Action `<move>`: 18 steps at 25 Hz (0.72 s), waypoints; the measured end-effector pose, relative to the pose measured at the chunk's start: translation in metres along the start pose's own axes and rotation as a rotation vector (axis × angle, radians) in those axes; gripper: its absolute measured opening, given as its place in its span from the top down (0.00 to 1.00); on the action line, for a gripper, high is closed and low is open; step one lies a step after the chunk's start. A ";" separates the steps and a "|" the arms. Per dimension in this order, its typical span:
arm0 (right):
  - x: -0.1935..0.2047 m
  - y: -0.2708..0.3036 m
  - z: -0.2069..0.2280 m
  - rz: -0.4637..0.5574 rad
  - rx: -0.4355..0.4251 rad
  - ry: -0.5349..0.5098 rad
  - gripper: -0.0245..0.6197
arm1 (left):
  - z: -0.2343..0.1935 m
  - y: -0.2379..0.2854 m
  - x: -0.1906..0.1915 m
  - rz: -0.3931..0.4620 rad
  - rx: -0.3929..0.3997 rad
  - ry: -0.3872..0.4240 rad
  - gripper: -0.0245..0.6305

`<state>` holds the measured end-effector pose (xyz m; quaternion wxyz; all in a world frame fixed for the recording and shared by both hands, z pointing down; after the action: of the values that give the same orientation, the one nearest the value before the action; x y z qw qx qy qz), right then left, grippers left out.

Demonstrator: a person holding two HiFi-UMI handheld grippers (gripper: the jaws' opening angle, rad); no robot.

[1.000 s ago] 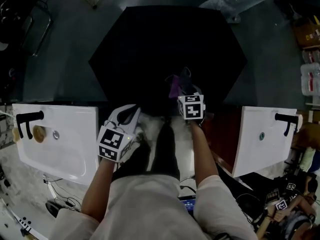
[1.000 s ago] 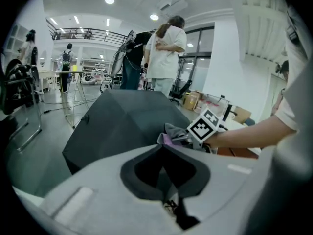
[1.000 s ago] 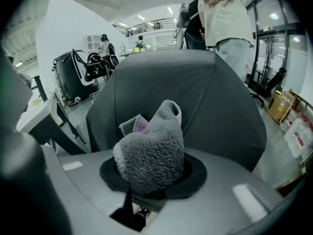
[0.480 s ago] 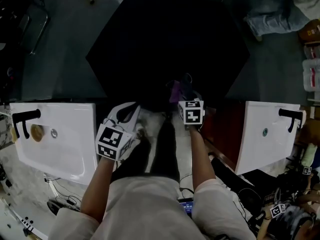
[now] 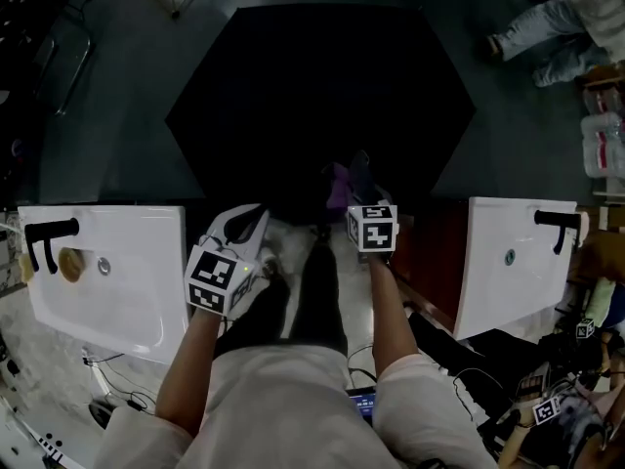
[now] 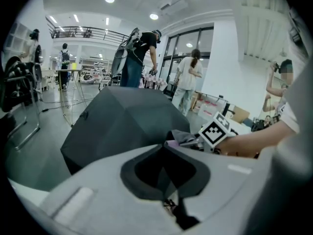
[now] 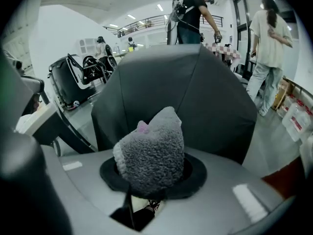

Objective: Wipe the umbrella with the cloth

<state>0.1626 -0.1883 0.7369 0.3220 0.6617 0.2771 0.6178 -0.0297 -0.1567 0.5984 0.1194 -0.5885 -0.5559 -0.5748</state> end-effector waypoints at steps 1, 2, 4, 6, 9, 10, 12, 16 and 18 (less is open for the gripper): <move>-0.012 -0.009 0.004 0.021 0.005 -0.004 0.77 | 0.001 -0.003 -0.007 0.011 -0.003 0.003 0.96; -0.025 -0.018 0.009 0.042 0.011 -0.005 0.77 | 0.003 -0.006 -0.013 0.022 -0.007 0.007 0.96; -0.057 -0.033 0.017 0.088 0.022 -0.006 0.77 | 0.002 -0.016 -0.028 0.050 -0.024 0.011 0.96; -0.095 -0.047 0.021 0.138 0.025 -0.016 0.77 | -0.001 -0.027 -0.043 0.076 -0.048 0.009 0.96; -0.153 -0.068 0.018 0.215 0.017 -0.034 0.77 | -0.006 -0.046 -0.067 0.105 -0.080 0.015 0.96; -0.173 -0.072 0.015 0.240 0.008 -0.043 0.77 | -0.009 -0.052 -0.075 0.116 -0.094 0.018 0.96; -0.209 -0.078 0.006 0.278 -0.018 -0.066 0.77 | -0.017 -0.063 -0.092 0.143 -0.127 0.018 0.96; -0.260 -0.080 -0.017 0.312 -0.074 -0.114 0.77 | -0.031 -0.080 -0.122 0.188 -0.181 0.017 0.96; -0.278 -0.077 -0.027 0.320 -0.100 -0.141 0.77 | -0.037 -0.086 -0.133 0.203 -0.206 0.013 0.96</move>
<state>0.1148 -0.3491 0.5007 0.2706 0.7221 0.1142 0.6263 -0.0808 -0.2244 0.4596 0.1193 -0.6471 -0.4309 -0.6175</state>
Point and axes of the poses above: the fingertips, and each gripper's own axes: y forward along the fingers, z to its right, x out of its underside, the point moved 1 cm from there along -y, backward along the fingers, and after that the axes turned 11 degrees about x, right-handed, at the moved point
